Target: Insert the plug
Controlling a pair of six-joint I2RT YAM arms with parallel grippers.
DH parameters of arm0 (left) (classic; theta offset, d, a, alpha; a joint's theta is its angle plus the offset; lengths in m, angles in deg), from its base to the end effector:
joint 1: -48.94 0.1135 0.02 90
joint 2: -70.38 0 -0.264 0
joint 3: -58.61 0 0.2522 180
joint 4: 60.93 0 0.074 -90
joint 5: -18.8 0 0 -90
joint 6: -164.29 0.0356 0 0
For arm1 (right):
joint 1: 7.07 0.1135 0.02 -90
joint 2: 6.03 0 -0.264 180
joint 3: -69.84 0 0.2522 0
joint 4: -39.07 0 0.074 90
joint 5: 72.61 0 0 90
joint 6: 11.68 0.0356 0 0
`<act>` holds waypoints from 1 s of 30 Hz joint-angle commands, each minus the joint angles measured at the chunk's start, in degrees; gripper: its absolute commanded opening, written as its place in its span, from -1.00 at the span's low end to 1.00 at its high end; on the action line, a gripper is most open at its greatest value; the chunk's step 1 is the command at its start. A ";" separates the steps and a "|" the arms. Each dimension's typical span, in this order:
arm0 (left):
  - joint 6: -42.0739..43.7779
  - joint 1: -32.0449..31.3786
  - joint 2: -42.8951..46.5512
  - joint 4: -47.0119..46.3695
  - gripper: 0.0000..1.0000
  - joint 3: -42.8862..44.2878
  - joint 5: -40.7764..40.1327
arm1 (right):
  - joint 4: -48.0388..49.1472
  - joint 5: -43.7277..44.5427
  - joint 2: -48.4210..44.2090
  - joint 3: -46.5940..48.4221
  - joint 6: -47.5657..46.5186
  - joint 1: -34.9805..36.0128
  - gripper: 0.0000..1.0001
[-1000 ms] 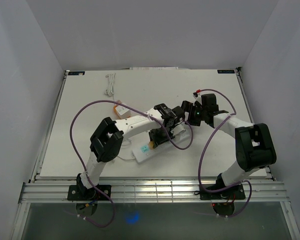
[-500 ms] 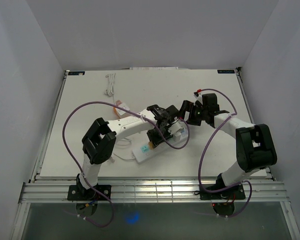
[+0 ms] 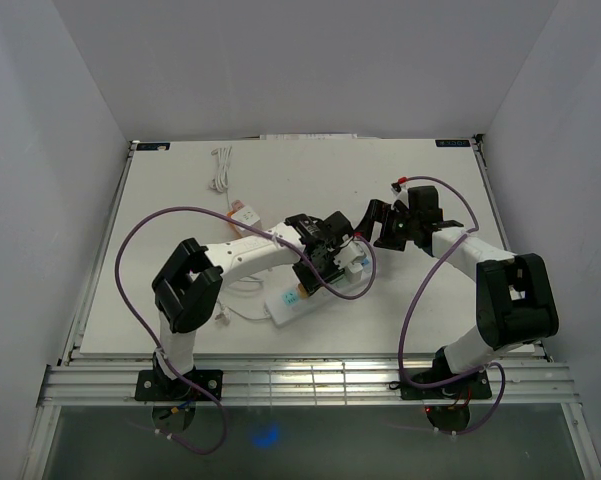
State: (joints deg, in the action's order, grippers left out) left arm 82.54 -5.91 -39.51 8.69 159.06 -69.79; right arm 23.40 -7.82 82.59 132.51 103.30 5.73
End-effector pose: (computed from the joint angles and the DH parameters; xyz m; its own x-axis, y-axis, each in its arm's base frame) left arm 0.2177 -0.3107 0.2128 -0.4417 0.8765 -0.1913 0.8927 0.4506 0.0033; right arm 0.3085 0.0856 0.1965 -0.8029 0.2094 -0.5582 -0.1896 0.7979 0.5721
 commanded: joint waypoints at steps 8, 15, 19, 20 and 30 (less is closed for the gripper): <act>-0.17 0.27 4.50 -2.24 -0.18 0.84 -3.87 | -1.07 0.51 -1.61 1.19 -1.07 -0.67 0.96; -0.43 1.41 7.49 -2.33 0.44 3.04 -4.93 | -1.34 0.60 -1.78 1.10 -1.07 -0.84 0.96; -0.52 1.76 10.30 -3.56 0.89 3.22 -4.40 | -1.25 0.25 -1.70 1.02 -1.07 -0.84 0.96; -0.52 1.85 11.00 -3.65 0.90 3.22 -4.22 | -1.16 0.25 -1.78 1.10 -1.07 -0.84 0.96; -7.00 4.66 17.33 -6.88 0.96 0.33 -4.39 | -1.43 0.78 -3.71 0.84 -2.03 -1.37 0.86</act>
State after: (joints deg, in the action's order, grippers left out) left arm 80.16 -3.38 -27.83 5.58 160.70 -73.50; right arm 21.87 -7.14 82.07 132.51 102.95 4.90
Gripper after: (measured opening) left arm 0.969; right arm 0.949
